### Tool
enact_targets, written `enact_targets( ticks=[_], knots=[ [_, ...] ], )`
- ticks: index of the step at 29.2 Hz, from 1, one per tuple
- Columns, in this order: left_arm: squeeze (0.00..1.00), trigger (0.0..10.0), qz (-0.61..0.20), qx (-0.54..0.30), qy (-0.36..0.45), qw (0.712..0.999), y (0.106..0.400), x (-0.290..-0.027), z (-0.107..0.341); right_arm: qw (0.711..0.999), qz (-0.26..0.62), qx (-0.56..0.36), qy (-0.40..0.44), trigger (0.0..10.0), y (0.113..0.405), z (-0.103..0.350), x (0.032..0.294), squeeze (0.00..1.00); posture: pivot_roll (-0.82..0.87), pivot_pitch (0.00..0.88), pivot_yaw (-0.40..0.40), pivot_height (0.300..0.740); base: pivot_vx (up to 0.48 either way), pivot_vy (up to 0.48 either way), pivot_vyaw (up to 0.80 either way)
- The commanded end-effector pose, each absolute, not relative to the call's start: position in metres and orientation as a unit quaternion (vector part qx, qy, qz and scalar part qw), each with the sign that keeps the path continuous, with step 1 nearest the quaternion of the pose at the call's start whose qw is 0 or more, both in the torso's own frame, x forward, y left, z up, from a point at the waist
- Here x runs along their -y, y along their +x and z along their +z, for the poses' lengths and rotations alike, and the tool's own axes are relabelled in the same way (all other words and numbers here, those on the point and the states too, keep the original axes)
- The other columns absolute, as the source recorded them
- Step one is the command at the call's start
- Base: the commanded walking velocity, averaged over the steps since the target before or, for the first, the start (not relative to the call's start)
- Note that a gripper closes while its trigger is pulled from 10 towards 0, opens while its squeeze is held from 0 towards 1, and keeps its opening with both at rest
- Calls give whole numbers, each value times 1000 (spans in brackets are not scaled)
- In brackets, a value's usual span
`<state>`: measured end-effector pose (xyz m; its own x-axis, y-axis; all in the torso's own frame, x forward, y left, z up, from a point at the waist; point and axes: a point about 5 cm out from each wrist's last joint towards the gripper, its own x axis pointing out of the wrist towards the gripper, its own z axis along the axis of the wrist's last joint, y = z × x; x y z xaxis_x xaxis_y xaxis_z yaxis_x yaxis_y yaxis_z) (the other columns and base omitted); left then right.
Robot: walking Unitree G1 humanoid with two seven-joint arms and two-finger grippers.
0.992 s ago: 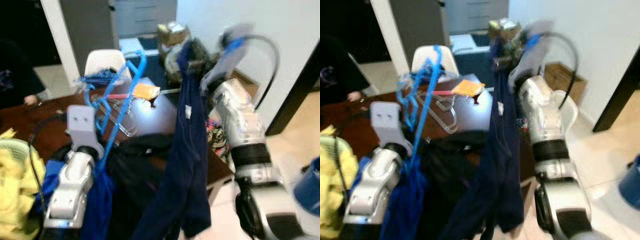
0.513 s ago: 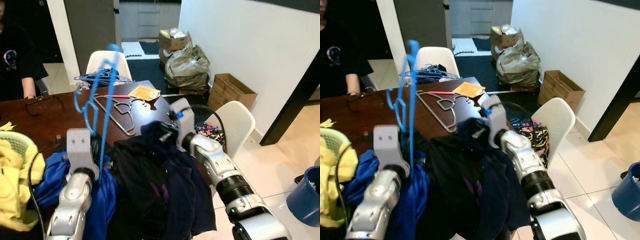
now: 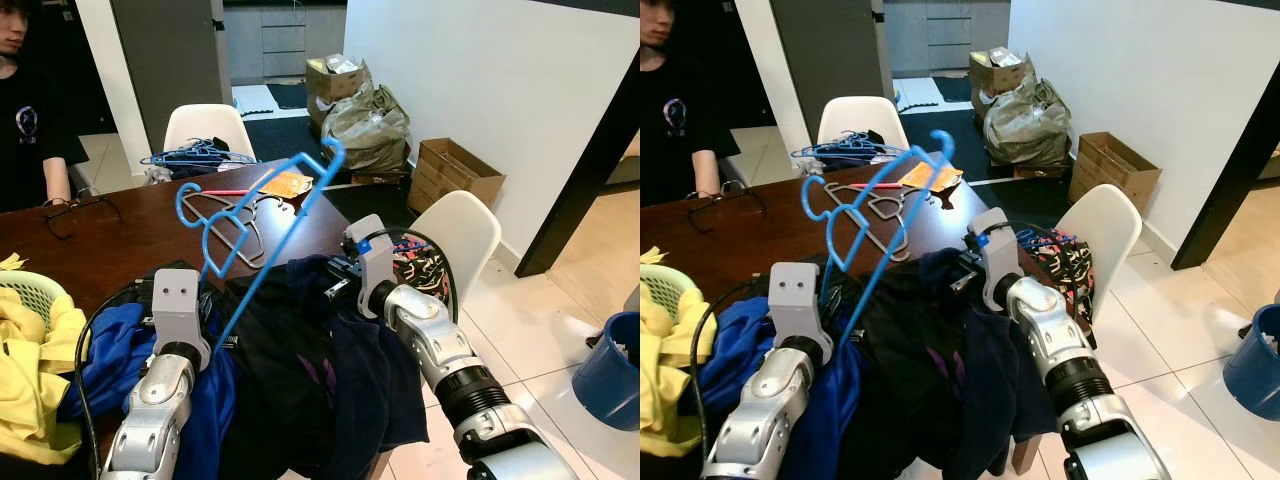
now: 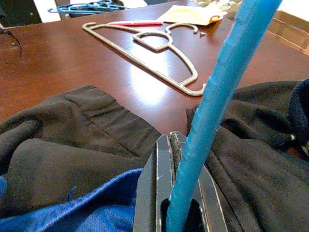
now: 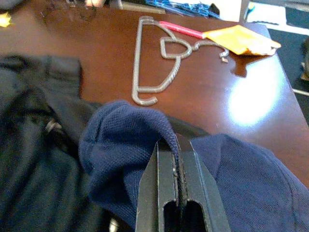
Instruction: Hang hanger
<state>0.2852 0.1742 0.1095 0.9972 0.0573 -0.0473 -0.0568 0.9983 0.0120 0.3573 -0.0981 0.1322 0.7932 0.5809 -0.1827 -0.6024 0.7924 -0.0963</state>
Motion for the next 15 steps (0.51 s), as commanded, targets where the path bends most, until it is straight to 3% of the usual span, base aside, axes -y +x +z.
enact_targets(
  ticks=[1,15],
  knots=[
    [0,10000,39,-31,14,999,285,-178,105,939,321,-90,-89,10000,353,122,97,0,46,0,-21,740,0,0,0],
    [0,10000,53,-43,49,996,284,-191,101,937,301,-129,-121,10000,351,108,105,0,55,0,-5,740,0,0,0]
  ],
)
